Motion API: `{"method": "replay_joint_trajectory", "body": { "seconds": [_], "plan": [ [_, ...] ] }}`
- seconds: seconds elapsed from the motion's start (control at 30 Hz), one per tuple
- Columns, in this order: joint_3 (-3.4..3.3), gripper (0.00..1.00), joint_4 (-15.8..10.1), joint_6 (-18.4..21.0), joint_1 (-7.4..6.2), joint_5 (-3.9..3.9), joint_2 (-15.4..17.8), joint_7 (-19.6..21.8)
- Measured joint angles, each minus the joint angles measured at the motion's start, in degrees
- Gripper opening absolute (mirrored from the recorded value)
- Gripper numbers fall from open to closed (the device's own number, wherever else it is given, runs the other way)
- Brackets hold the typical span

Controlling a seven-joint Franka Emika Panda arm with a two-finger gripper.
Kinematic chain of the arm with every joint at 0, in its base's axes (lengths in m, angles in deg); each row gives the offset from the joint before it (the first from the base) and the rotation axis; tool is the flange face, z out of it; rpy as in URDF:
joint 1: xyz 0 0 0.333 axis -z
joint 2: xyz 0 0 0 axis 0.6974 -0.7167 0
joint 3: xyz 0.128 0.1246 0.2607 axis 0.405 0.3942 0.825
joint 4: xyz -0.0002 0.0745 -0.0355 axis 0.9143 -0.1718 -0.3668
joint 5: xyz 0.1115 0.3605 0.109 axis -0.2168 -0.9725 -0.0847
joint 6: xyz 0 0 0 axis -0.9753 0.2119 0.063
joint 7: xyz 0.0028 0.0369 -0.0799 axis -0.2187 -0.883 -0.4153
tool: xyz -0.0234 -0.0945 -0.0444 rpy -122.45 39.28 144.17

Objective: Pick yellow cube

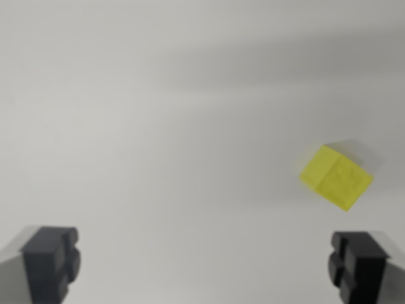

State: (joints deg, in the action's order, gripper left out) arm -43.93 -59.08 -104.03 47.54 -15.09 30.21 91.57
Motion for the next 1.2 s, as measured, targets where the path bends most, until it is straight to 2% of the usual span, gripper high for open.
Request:
{"method": "replay_joint_trajectory", "body": {
  "seconds": [0.6, 1.2],
  "plan": [
    [0.00, 1.00, -5.32, -6.01, 3.16, -0.44, -1.23, 2.28],
    [0.00, 1.00, -9.30, -11.78, 6.34, -1.07, -3.54, 4.21]
  ]
}}
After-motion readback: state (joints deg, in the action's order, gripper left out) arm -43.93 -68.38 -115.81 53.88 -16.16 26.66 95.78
